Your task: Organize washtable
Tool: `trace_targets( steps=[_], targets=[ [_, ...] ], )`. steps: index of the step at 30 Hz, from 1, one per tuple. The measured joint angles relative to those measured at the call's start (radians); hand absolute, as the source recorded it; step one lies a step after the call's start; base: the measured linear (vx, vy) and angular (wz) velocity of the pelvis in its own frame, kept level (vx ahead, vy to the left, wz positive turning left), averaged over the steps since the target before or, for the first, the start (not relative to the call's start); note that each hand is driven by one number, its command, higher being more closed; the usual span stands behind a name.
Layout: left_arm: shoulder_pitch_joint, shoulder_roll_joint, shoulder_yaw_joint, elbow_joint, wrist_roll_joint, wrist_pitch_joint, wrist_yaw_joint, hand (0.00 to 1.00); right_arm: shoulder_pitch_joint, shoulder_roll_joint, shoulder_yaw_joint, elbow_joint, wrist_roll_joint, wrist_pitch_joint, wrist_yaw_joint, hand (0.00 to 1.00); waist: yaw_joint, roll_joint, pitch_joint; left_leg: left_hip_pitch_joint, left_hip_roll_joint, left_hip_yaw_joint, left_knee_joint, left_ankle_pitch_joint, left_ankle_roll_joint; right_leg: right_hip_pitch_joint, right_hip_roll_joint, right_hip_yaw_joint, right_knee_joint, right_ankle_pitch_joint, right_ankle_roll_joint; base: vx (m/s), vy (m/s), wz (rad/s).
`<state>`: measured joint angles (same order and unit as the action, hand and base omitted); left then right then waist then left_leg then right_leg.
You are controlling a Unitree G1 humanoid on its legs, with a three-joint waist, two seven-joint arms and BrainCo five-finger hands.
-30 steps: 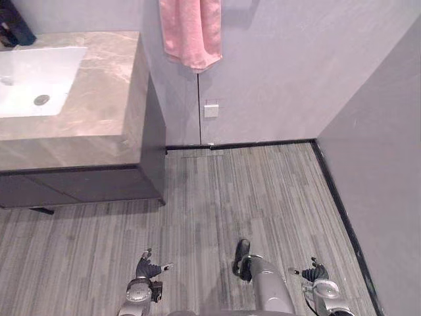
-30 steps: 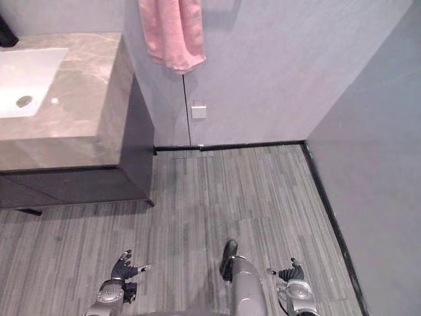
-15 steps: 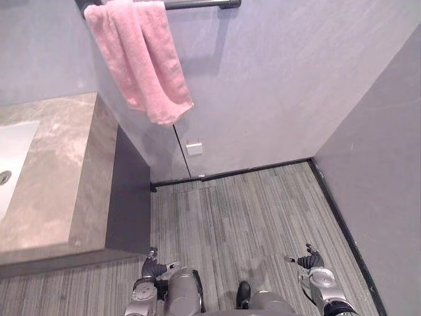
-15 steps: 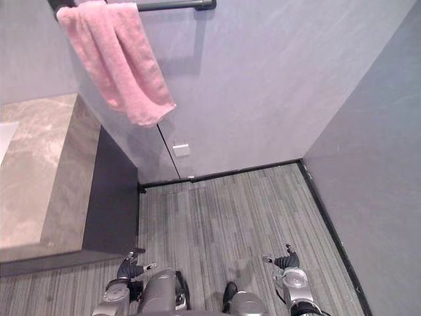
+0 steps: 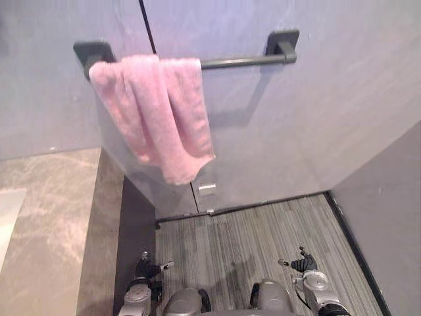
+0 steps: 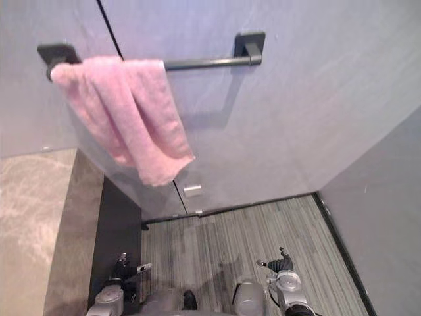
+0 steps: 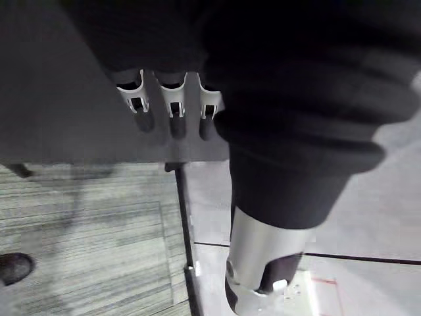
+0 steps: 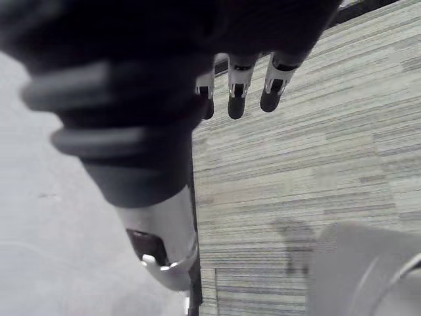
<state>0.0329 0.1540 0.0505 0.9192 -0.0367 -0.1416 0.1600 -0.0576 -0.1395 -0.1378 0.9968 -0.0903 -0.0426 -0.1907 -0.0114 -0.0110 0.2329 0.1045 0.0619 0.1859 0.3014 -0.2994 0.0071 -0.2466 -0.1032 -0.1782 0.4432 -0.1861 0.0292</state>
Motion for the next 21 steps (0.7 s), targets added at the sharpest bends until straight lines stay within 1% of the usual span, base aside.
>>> trace_targets(
  steps=[1,2,4,5,6,7,8,9,10,11,12,13,14,15,16,17,18,20,21],
  targets=[
    [0.000,0.000,0.000,0.003,0.000,0.000,-0.001,0.00,0.011,-0.003,0.000,0.001,0.000,0.000,0.000,0.00,-0.001,-0.009,0.001,0.008,-0.009,-0.014,0.006,-0.015,-0.025,-0.007,-0.003,0.008,-0.008,0.085,-0.026,0.37,-0.148,0.63],
    [-0.006,-0.025,0.001,0.014,0.000,0.003,0.002,0.00,0.021,-0.018,-0.007,0.012,0.000,0.004,0.000,0.00,-0.001,0.020,-0.010,0.015,0.027,-0.046,0.016,-0.027,-0.053,0.000,0.010,-0.018,0.024,0.056,-0.045,0.40,-0.184,0.32],
    [-0.002,-0.037,0.001,0.016,0.000,0.002,-0.001,0.00,0.019,-0.020,-0.011,0.006,0.000,-0.001,0.000,0.00,-0.001,0.033,-0.017,0.010,0.067,-0.049,0.044,-0.005,-0.090,0.044,0.042,-0.045,-0.025,0.031,-0.057,0.38,-0.215,0.20],
    [-0.002,-0.037,0.001,0.016,0.000,0.002,-0.001,0.00,0.019,-0.020,-0.014,0.006,0.000,-0.001,0.000,0.00,-0.002,0.035,-0.017,0.001,0.080,-0.047,0.069,0.001,-0.100,0.060,0.052,-0.053,-0.041,0.029,-0.060,0.33,-0.221,0.25],
    [-0.007,-0.037,0.001,0.016,0.000,0.003,-0.002,0.00,0.026,-0.020,-0.021,0.008,0.001,-0.001,0.000,0.00,-0.003,0.035,-0.017,-0.018,0.102,-0.045,0.137,0.017,-0.126,0.099,0.064,-0.068,-0.075,0.026,-0.066,0.37,-0.215,0.30],
    [-0.015,-0.040,0.001,0.015,0.000,0.002,-0.003,0.00,0.039,-0.023,-0.029,0.008,0.002,-0.001,-0.001,0.00,0.000,0.031,-0.015,-0.053,0.122,-0.040,0.248,0.050,-0.157,0.162,0.070,-0.078,-0.125,0.027,-0.068,0.30,-0.134,0.26],
    [-0.014,-0.042,0.001,0.015,0.000,0.001,-0.004,0.00,0.044,-0.026,-0.029,0.008,0.003,-0.001,-0.001,0.00,0.001,0.031,-0.016,-0.070,0.133,-0.037,0.288,0.053,-0.159,0.188,0.069,-0.078,-0.146,0.028,-0.070,0.26,-0.060,0.15],
    [-0.009,-0.047,0.001,0.016,0.000,0.000,-0.004,0.00,0.045,-0.028,-0.031,0.008,0.006,-0.003,-0.002,0.00,0.001,0.031,-0.016,-0.084,0.141,-0.011,0.328,0.031,-0.138,0.231,0.067,-0.077,-0.180,0.028,-0.070,0.22,-0.003,0.02],
    [-0.006,-0.052,0.001,0.016,0.000,0.000,-0.004,0.00,0.045,-0.030,-0.041,0.008,0.007,-0.007,-0.003,0.00,0.001,0.029,-0.015,-0.113,0.147,0.006,0.326,0.011,-0.122,0.256,0.063,-0.077,-0.200,0.029,-0.070,0.20,0.026,0.00],
    [-0.006,-0.053,0.001,0.016,0.000,0.000,-0.004,0.00,0.044,-0.032,-0.050,0.008,0.009,-0.009,-0.003,0.00,0.002,0.030,-0.015,-0.131,0.145,0.009,0.316,0.006,-0.114,0.262,0.058,-0.076,-0.206,0.029,-0.069,0.15,0.078,-0.02],
    [-0.007,-0.053,0.002,0.016,0.000,0.000,-0.003,0.00,0.040,-0.027,-0.057,0.008,0.014,-0.014,-0.004,0.00,0.004,0.031,-0.016,-0.169,0.136,0.008,0.268,0.006,-0.113,0.263,0.046,-0.072,-0.206,0.029,-0.068,0.12,0.120,-0.08],
    [-0.007,-0.054,0.001,0.016,0.000,0.001,-0.003,0.00,0.034,-0.024,-0.063,0.008,0.021,-0.017,-0.004,0.00,0.007,0.030,-0.016,-0.200,0.119,0.001,0.174,0.014,-0.115,0.265,0.029,-0.068,-0.207,0.034,-0.057,0.10,0.140,-0.08],
    [-0.008,-0.055,0.001,0.016,0.000,0.001,-0.003,0.00,0.033,-0.023,-0.065,0.008,0.021,-0.018,-0.004,0.00,0.006,0.032,-0.017,-0.203,0.111,-0.006,0.121,0.028,-0.121,0.269,0.025,-0.067,-0.210,0.037,-0.048,0.10,0.163,-0.04],
    [-0.004,-0.060,0.000,0.016,-0.001,0.001,-0.002,0.00,0.038,-0.022,-0.065,0.008,0.021,-0.020,-0.003,0.00,0.003,0.047,-0.022,-0.198,0.108,-0.023,0.008,0.136,-0.116,0.285,0.032,-0.068,-0.225,0.040,-0.030,0.08,0.145,-0.07],
    [0.005,-0.054,0.000,0.026,-0.001,0.001,0.000,0.00,0.046,-0.011,-0.063,0.012,0.021,-0.018,-0.003,0.00,0.010,0.036,-0.026,-0.188,0.096,-0.021,0.008,0.167,-0.100,0.299,0.028,-0.059,-0.247,0.034,0.002,0.12,0.191,-0.02],
    [0.011,-0.046,0.000,0.026,0.000,0.002,0.000,0.00,0.058,0.001,-0.061,0.008,0.021,-0.020,-0.003,0.00,0.012,0.023,-0.039,-0.168,0.065,-0.019,-0.024,0.169,-0.098,0.317,0.004,-0.057,-0.276,0.042,0.018,0.09,0.152,-0.02],
    [0.013,-0.045,0.000,0.026,0.000,0.002,0.000,0.00,0.064,0.002,-0.062,0.009,0.021,-0.020,-0.003,0.00,0.012,0.016,-0.043,-0.163,0.056,-0.017,-0.034,0.173,-0.093,0.319,-0.005,-0.057,-0.279,0.044,0.023,0.09,0.164,0.10],
    [0.022,-0.039,0.001,0.028,0.000,0.002,0.000,0.00,0.068,0.002,-0.063,0.009,0.021,-0.020,-0.003,0.00,0.012,0.012,-0.046,-0.143,0.023,-0.013,-0.070,0.185,-0.074,0.333,-0.031,-0.058,-0.302,0.055,0.041,0.06,0.118,0.08],
    [0.022,-0.036,0.001,0.028,0.000,0.002,0.000,0.00,0.069,0.002,-0.063,0.010,0.021,-0.020,-0.003,0.00,0.012,0.012,-0.046,-0.138,0.020,-0.011,-0.077,0.187,-0.070,0.336,-0.033,-0.059,-0.305,0.056,0.043,0.02,0.074,0.01]
  ],
)
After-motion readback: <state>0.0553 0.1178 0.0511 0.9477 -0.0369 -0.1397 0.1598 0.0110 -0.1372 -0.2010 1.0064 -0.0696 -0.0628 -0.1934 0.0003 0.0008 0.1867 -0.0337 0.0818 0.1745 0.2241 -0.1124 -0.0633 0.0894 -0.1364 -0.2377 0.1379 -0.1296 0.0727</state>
